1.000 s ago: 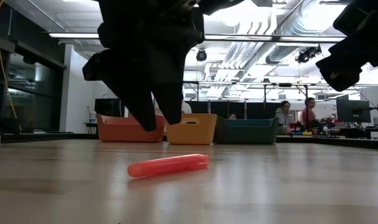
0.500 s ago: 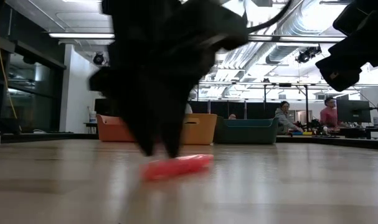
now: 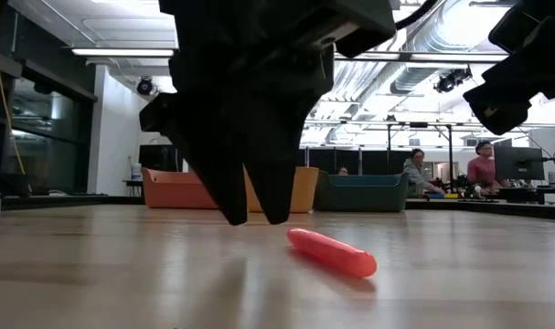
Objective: Pick & Place Markers
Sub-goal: Put the orange pen into the yellow bin
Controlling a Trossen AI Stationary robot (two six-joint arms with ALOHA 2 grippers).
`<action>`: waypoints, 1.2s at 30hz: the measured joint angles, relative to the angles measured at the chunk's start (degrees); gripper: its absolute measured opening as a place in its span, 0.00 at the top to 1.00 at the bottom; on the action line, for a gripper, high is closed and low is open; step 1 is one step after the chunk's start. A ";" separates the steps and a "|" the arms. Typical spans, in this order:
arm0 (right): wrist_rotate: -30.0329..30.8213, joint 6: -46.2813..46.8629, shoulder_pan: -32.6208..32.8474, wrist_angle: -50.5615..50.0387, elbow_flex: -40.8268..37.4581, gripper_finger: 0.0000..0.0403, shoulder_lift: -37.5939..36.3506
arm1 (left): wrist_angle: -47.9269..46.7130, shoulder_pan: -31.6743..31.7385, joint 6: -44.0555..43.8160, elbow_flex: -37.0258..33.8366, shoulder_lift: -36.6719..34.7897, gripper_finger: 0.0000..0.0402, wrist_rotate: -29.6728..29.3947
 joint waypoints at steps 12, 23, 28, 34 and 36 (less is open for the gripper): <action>0.02 0.00 0.00 0.17 0.00 0.67 -0.02 | -0.89 3.30 -9.05 4.29 -1.09 0.56 12.15; 0.02 0.00 0.02 0.17 0.00 0.67 -0.02 | 2.57 2.67 -16.94 5.16 -1.09 0.56 6.95; 0.02 0.00 0.02 0.16 0.01 0.67 -0.02 | 2.03 1.87 -21.11 5.16 -1.09 0.56 2.03; 0.02 0.00 0.02 0.17 0.00 0.67 -0.02 | 2.92 1.13 -24.87 5.16 -1.09 0.56 0.60; 0.02 0.00 0.02 0.17 0.01 0.67 -0.02 | 3.23 0.71 -25.61 5.16 -1.09 0.56 0.39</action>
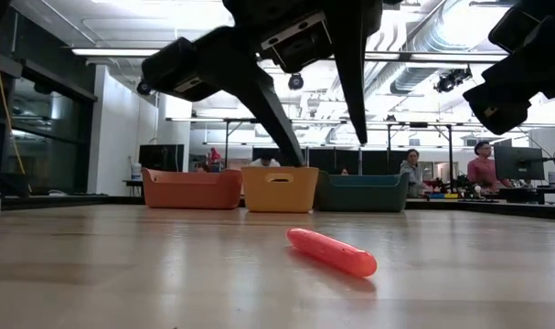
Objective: Pick & Place Markers
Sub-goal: Put the orange pen into the yellow bin
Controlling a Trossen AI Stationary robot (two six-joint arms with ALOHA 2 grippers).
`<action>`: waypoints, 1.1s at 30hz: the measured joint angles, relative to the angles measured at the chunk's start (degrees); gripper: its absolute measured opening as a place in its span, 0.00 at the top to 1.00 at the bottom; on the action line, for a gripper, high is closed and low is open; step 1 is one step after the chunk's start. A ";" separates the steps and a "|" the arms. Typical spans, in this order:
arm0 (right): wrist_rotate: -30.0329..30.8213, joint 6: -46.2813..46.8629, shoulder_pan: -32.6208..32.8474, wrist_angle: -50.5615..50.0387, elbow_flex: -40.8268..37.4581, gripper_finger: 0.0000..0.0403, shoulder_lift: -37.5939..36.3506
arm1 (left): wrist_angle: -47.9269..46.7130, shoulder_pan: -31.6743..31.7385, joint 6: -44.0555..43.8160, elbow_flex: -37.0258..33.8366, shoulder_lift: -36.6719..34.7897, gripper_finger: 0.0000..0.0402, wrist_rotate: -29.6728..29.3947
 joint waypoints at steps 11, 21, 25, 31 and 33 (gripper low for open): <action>0.00 0.00 0.00 0.00 0.01 0.67 0.00 | 2.96 0.18 0.03 -0.02 0.02 0.56 0.39; 0.00 0.00 0.00 0.00 -0.01 0.67 0.00 | 1.57 -0.75 -15.49 -0.02 0.04 0.56 -0.38; 0.00 0.00 -0.02 0.00 -0.01 0.67 0.02 | -0.49 -1.01 -23.75 -0.04 0.07 0.56 -0.55; 0.00 0.00 -0.01 0.00 -0.01 0.67 0.00 | -0.82 -0.95 -27.12 -0.04 0.07 0.56 3.19; 0.00 0.00 0.00 0.00 -0.01 0.67 0.00 | -1.07 -0.92 -27.98 -0.04 0.07 0.56 2.99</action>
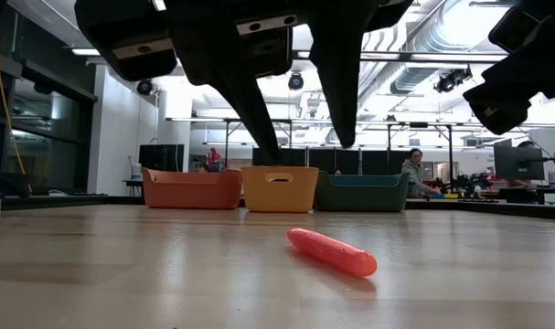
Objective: Pick & Place Markers
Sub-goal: Put the orange pen into the yellow bin
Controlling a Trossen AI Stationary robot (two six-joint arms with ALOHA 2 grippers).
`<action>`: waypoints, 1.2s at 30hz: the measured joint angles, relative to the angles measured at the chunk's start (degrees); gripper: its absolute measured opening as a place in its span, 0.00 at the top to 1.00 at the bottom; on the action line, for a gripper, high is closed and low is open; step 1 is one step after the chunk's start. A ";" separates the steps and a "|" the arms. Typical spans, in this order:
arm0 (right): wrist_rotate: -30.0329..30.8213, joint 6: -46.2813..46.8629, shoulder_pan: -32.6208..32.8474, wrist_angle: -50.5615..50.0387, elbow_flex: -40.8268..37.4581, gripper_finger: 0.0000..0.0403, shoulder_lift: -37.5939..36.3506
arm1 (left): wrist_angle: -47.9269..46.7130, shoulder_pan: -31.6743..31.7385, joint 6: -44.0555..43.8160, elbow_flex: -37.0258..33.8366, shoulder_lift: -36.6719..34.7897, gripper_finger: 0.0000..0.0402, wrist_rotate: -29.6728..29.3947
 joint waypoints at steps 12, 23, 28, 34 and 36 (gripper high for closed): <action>0.00 0.00 0.00 0.00 0.00 0.67 0.00 | 1.87 1.79 -1.08 0.02 1.01 0.56 1.49; 0.00 0.00 0.00 -0.02 0.00 0.67 0.00 | 2.91 1.82 -1.73 0.04 3.93 0.56 3.13; 0.00 0.00 0.00 -0.02 0.01 0.67 0.00 | 1.06 2.36 -1.55 -0.17 5.22 0.56 2.99; 0.00 0.00 0.00 -0.05 0.02 0.67 0.00 | 5.06 2.25 -1.41 0.15 6.39 0.56 3.45; 0.00 0.00 0.00 -0.06 0.02 0.67 0.00 | 5.13 2.24 -1.39 0.11 6.86 0.56 4.57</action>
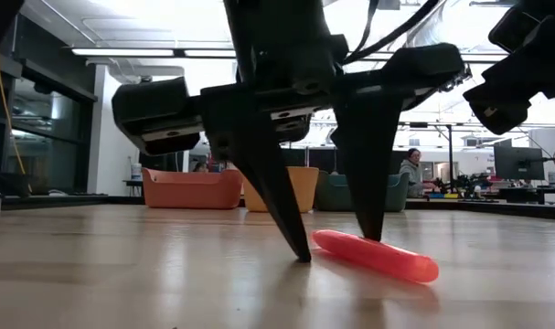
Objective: Pick & Place Markers
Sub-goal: Put the orange pen into the yellow bin
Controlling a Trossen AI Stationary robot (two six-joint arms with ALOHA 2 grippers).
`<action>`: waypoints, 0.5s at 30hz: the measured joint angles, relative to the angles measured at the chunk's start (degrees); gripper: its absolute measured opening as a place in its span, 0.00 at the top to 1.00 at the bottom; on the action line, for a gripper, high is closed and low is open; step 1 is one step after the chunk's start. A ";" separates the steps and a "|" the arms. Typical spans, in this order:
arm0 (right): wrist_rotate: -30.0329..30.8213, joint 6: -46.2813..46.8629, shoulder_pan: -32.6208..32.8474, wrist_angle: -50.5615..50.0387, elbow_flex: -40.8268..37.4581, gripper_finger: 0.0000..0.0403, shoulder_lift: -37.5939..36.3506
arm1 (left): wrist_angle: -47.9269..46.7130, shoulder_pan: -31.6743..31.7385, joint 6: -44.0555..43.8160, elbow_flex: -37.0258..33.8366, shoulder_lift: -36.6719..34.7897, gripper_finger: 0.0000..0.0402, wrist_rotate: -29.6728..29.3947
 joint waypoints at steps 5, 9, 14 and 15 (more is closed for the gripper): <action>-0.02 0.00 0.00 0.05 0.00 0.67 0.00 | -0.38 0.14 0.78 0.24 1.44 0.56 3.12; -0.02 0.01 -0.02 0.07 0.00 0.67 0.00 | -1.30 0.14 2.16 0.22 1.55 0.56 4.18; -0.02 0.02 0.00 0.06 0.00 0.67 0.00 | -5.40 0.14 2.93 0.29 1.68 0.56 5.51; -0.02 0.00 -0.01 0.06 0.00 0.67 0.02 | -6.63 0.12 3.22 0.27 1.68 0.56 6.11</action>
